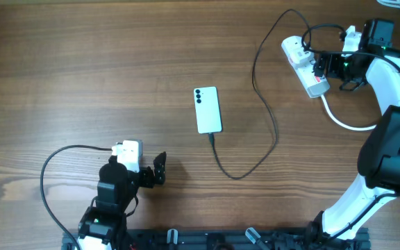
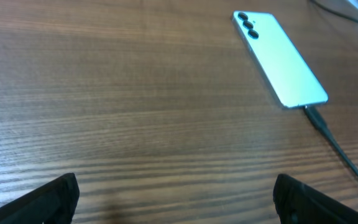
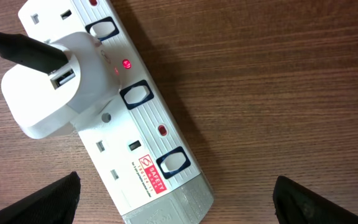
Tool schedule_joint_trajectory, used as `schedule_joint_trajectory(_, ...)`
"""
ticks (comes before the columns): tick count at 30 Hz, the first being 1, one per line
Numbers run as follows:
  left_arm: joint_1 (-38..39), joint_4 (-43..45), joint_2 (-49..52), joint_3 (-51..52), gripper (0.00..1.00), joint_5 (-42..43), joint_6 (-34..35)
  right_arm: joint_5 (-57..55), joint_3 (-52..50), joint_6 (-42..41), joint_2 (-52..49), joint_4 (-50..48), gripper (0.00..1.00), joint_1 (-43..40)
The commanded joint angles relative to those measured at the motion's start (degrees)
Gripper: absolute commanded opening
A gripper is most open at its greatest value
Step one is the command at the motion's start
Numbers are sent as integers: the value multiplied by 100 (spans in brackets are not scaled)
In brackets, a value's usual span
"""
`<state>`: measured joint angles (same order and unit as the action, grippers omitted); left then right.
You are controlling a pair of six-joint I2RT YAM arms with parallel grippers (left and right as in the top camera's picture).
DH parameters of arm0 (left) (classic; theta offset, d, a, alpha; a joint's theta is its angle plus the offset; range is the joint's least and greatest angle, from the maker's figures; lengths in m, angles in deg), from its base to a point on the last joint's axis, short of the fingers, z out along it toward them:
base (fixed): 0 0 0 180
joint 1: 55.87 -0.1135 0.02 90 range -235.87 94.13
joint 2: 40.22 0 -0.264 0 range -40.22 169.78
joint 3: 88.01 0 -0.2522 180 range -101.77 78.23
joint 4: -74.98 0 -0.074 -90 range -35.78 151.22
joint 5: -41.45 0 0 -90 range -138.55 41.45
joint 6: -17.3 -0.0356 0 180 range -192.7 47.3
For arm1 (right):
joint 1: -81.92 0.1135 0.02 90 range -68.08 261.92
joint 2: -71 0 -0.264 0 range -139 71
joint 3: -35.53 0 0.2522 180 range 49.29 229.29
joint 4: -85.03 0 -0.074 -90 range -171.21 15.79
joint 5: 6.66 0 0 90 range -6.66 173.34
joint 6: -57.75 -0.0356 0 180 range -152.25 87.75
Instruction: Plug charger to phone and switch on socket
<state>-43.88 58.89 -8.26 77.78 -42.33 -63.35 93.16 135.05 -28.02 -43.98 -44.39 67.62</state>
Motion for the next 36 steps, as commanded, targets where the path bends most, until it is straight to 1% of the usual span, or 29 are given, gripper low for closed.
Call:
schedule_joint_trajectory(1, -33, -188, -581, 13, 100, -186, 9, -37, 4, 68, 46, -17, 100, 20)
schedule_joint_trajectory(6, -33, -192, -1443, 13, 100, -203, 9, -37, 4, 68, 46, -17, 100, 20)
schedule_joint_trajectory(20, -33, -205, -3104, 13, 100, -291, -11, -37, 4, 70, 46, -17, 100, 20)
schedule_joint_trajectory(36, -26, -197, -3171, 13, 100, -308, -7, -37, 4, 70, 46, -17, 100, 20)
